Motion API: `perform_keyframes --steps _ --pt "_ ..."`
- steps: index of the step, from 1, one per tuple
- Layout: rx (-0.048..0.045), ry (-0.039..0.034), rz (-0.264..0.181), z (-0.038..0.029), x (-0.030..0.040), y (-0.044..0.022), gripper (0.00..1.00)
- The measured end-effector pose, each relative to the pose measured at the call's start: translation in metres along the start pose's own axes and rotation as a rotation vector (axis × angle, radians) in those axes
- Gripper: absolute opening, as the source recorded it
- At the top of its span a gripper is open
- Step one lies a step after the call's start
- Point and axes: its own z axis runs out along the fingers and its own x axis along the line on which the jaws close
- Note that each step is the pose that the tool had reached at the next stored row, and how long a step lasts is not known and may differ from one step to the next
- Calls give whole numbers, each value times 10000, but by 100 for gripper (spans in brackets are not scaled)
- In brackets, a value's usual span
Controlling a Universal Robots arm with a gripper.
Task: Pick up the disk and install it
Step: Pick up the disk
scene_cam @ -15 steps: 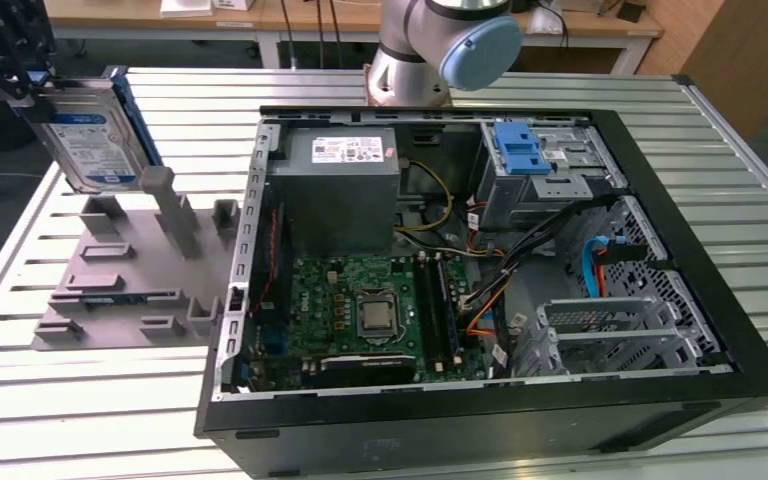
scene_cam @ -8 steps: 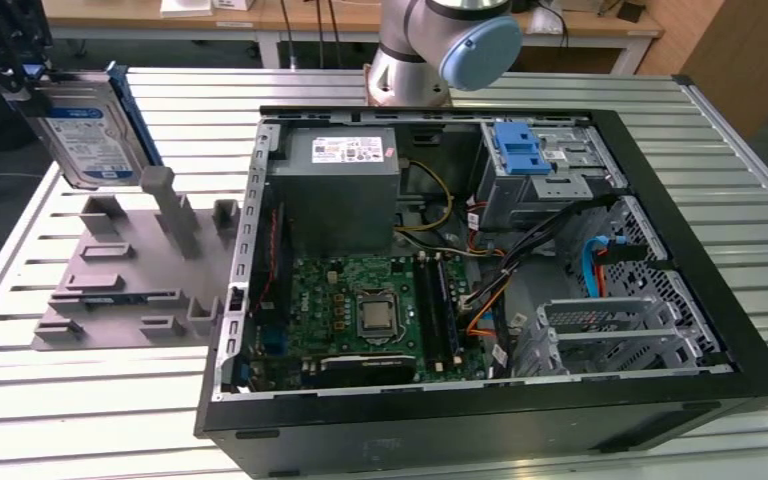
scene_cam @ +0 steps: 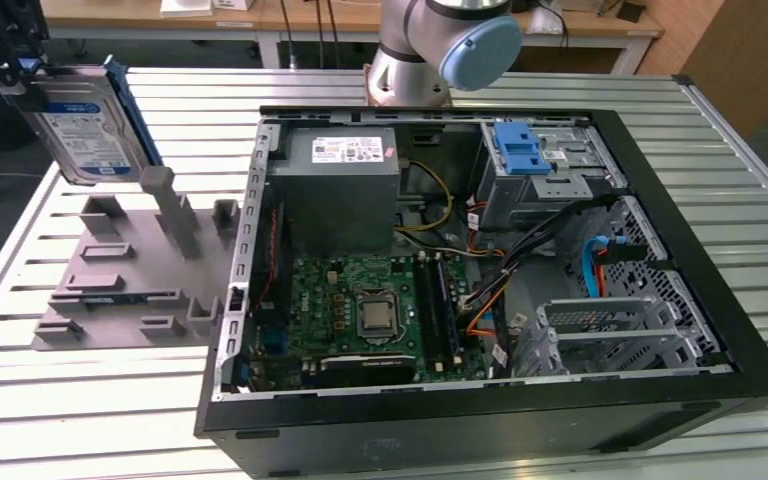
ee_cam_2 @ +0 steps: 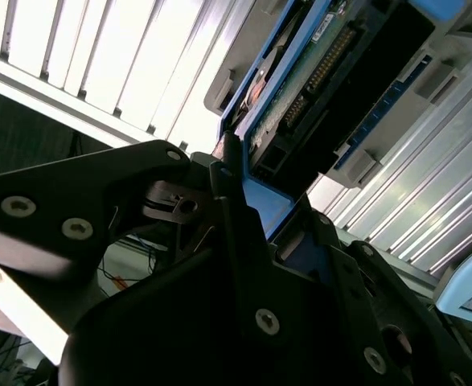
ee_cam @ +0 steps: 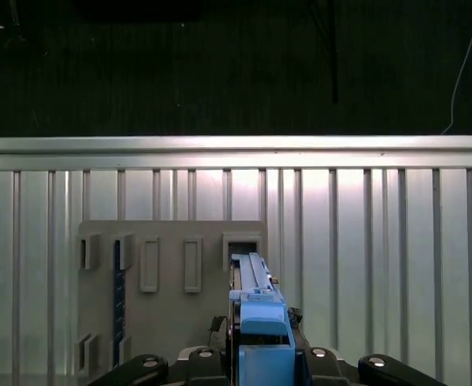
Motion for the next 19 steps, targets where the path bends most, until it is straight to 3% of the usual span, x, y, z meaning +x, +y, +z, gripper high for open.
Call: perform_keyframes --steps 19 --pt "-1 0 0 -160 -2 2 36"
